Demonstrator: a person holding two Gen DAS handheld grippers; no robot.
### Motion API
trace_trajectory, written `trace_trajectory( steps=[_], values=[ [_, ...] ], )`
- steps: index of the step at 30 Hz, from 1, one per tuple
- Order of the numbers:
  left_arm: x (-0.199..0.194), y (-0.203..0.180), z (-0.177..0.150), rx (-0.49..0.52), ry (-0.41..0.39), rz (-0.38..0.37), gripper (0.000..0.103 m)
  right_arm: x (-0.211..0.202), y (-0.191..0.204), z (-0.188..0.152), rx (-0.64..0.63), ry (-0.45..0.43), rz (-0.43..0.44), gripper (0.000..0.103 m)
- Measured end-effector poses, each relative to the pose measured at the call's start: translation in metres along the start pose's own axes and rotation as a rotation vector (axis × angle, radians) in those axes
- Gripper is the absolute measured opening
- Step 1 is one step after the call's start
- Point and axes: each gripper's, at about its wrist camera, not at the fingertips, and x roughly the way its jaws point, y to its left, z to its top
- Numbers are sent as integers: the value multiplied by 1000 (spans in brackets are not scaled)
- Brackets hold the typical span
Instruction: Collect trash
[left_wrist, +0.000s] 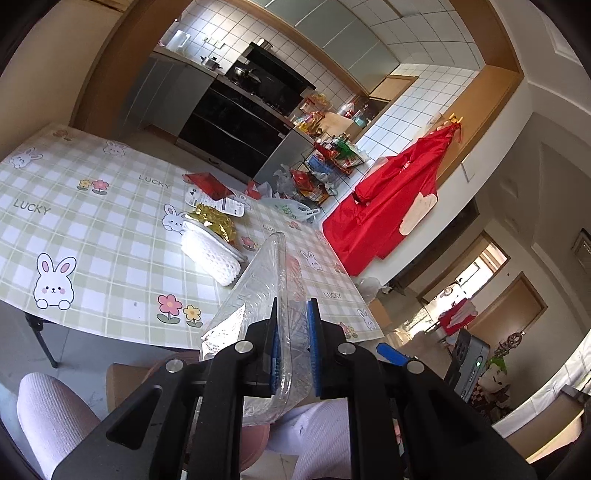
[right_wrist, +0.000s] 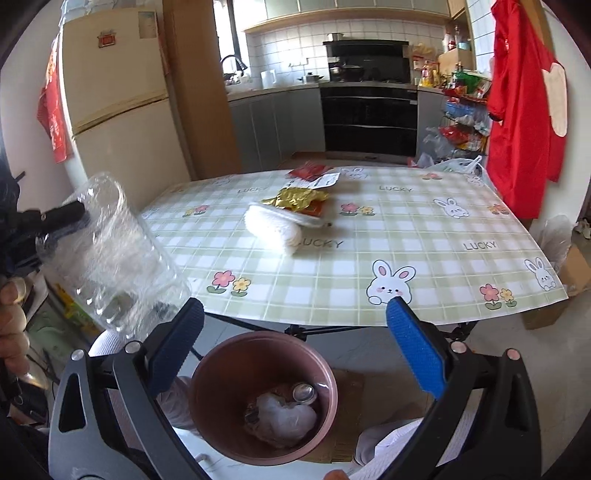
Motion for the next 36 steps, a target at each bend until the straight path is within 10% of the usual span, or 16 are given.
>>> trace_trajectory(
  steps=[17,18,20,21,36],
  values=[
    [37,-13,-29,33,126,-46,13,5,-18,-7,98,19,-7,97],
    [40,-12,-30,31,132,-45,17,5,-19,-7,101,20,-4,97],
    [44,-6,-33,3,146,-42,69,5,-19,-8,102,20,-3,97],
    [44,-2,-34,-21,137,-36,76,6,-18,-8,101,21,-3,97],
    [32,5,-29,30,59,145,97,6,-19,-10,104,23,-7,97]
  ],
)
